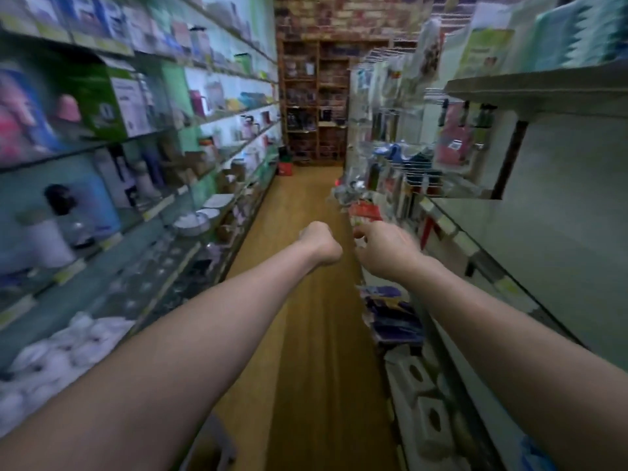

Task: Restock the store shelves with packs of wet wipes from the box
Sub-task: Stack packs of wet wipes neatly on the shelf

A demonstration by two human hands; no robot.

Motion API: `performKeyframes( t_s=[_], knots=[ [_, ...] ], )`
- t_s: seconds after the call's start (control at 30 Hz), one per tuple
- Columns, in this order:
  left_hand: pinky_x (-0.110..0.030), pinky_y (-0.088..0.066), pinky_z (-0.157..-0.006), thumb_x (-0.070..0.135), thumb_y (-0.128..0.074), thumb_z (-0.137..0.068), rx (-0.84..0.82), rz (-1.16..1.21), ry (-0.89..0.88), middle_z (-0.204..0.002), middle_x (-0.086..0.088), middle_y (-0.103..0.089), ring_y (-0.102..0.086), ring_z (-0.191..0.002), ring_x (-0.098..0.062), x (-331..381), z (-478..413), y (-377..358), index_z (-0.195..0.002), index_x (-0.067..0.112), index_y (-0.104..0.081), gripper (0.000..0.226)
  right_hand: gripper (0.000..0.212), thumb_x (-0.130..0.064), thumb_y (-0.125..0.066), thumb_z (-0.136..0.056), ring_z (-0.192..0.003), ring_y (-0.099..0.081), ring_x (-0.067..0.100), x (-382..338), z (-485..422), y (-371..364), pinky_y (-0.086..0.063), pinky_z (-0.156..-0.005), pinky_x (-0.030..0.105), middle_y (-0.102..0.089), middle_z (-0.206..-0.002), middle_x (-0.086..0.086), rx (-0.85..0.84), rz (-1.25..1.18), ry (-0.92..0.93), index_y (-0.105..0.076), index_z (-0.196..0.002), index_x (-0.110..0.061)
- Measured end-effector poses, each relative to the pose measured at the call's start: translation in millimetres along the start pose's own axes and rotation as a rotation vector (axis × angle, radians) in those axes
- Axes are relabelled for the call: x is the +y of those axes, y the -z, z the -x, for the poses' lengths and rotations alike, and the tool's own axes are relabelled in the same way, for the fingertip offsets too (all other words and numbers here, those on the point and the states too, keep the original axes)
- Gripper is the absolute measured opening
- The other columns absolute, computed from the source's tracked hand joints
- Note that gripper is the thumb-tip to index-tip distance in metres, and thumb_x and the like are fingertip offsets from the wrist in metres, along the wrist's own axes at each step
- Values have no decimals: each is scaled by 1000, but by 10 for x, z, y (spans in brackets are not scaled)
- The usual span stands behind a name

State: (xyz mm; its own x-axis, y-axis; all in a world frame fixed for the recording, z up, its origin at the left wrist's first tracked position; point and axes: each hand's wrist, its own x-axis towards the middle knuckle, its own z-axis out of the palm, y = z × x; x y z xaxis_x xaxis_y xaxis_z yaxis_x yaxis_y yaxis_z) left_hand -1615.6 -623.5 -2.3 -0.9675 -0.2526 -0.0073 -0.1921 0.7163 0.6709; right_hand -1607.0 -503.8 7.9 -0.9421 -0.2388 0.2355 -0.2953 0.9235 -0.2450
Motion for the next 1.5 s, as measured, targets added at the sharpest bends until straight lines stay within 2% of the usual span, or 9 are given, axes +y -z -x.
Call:
performKeyframes(
  t_s=[0.07,0.2,0.4,0.7,0.93,1.07,1.2,1.4,1.5],
  knots=[
    [-33,-53,-87,15,-60,-88,42,-55,65,-123,-9,-59,-59,-109,-28,-335,-24,214,-122,10,-59,34,35,-23,-55,-92,-104,-60,22,-326,-63,-145,-54,-84,36,-62,-119,3,-50,-14,74,-56,-127,-21],
    [-33,-52,-89,19,-62,-90,110,-151,155,-127,-7,-57,-57,-112,-28,-1013,-45,580,-125,13,-58,37,37,-24,-55,-94,-95,-58,19,-982,-156,-448,-46,-67,26,-61,-120,3,-146,-45,220,-54,-130,-20],
    [-29,-44,-59,18,-62,-87,58,-220,261,-104,-13,-66,-64,-92,-27,-2076,-139,1124,-106,7,-67,22,33,-24,-56,-94,-92,-61,19,-2009,-268,-1000,-57,-77,34,-63,-110,3,-263,-87,346,-56,-127,-22],
    [-31,-41,-60,11,-57,-83,9,-150,423,-82,-15,-59,-57,-75,-28,-3565,-284,1675,-79,7,-59,7,26,-19,-50,-96,-99,-61,26,-3182,-476,-1951,-54,-80,37,-62,-113,8,-457,-66,420,-60,-119,-17],
    [-29,-36,-58,6,-56,-84,-51,-48,637,-72,-9,-47,-46,-65,-21,-4570,-293,1578,-76,10,-49,12,30,-19,-52,-96,-103,-59,27,-3687,-466,-2877,-44,-72,31,-61,-121,10,-697,-69,452,-58,-126,-17],
    [-28,-35,-55,6,-56,-84,-42,-11,741,-65,-7,-43,-40,-56,-18,-5022,-301,1528,-66,12,-44,23,32,-17,-53,-96,-114,-57,27,-3870,-607,-3266,-44,-81,29,-59,-128,10,-759,-70,510,-60,-127,-15],
    [-28,-42,-64,14,-63,-83,-21,34,851,-83,-9,-57,-55,-75,-20,-5393,-335,1453,-85,6,-59,9,30,-21,-51,-96,-112,-57,28,-4047,-750,-3767,-48,-87,34,-60,-126,9,-841,-43,579,-61,-124,-14],
    [-39,-55,-75,24,-59,-66,-31,11,967,-102,-24,-66,-65,-96,-35,-5987,-572,1108,-101,-4,-63,46,35,-20,-49,-98,-119,-53,28,-4148,-868,-4550,-44,-92,35,-54,-134,8,-981,-1,679,-56,-132,-17],
    [-31,-47,-74,15,-57,-88,-77,25,983,-98,-16,-63,-61,-102,-31,-6127,-657,972,-104,2,-62,21,38,-18,-48,-98,-125,-49,27,-4132,-914,-4956,-41,-97,34,-50,-139,8,-1054,3,678,-52,-136,-18]
  ],
)
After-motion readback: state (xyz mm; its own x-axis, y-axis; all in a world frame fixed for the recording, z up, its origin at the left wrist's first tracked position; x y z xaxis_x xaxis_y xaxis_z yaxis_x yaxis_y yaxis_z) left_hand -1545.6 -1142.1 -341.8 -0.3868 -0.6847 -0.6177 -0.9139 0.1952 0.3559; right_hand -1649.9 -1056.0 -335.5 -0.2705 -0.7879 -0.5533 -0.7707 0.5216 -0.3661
